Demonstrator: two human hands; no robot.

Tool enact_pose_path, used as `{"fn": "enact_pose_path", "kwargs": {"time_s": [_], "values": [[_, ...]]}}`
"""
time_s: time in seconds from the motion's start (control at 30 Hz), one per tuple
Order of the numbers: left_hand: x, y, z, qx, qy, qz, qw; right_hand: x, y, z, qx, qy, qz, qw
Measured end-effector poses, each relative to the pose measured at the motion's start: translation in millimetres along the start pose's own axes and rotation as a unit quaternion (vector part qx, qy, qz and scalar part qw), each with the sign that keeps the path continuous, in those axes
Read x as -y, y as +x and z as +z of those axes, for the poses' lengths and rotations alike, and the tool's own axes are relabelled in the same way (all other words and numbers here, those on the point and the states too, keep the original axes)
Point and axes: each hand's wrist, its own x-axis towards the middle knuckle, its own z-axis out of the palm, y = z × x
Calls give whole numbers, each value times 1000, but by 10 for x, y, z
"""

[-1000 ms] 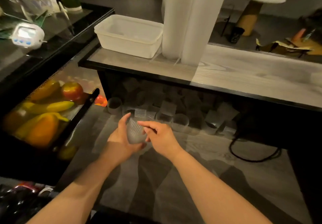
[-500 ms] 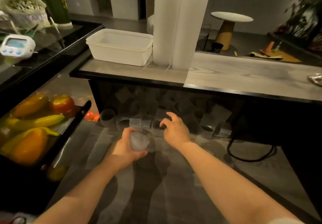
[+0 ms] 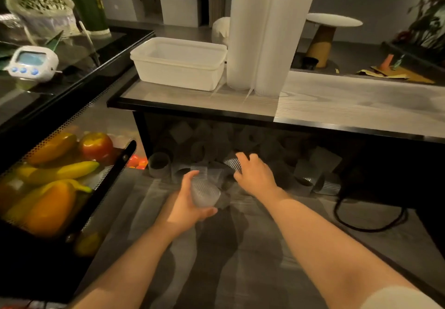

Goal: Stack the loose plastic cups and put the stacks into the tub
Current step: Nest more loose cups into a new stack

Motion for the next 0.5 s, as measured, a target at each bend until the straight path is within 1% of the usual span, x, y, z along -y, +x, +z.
{"fn": "enact_pose_path", "kwargs": {"time_s": [0.07,0.1,0.13,0.17,0.2,0.23,0.27,0.3,0.37,0.43,0.5], "values": [[4,8,3,15,10,-8,1000,15,-180,-44,-61,125,38,990],[-10,10,9,26,17,-11,999,31,-255,-92,-77,206,72,973],[-40,8,19,36,22,-13,999,54,-305,-153,-75,284,121,948],[-79,7,31,45,25,-14,999,81,-343,-218,-51,358,176,916],[-120,2,47,53,31,-10,998,106,-380,-272,-9,432,228,873],[-166,-5,63,62,40,-2,997,137,-426,-322,38,503,267,821],[-216,-16,75,71,52,8,996,157,-480,-370,76,556,289,775],[-261,-25,87,80,62,17,995,164,-535,-407,103,584,293,750],[-348,-50,109,97,75,30,992,142,-647,-460,139,600,275,738],[-413,-76,134,116,78,39,989,87,-720,-507,165,591,264,744],[-447,-93,167,128,81,47,987,17,-751,-547,182,573,271,752]]}}
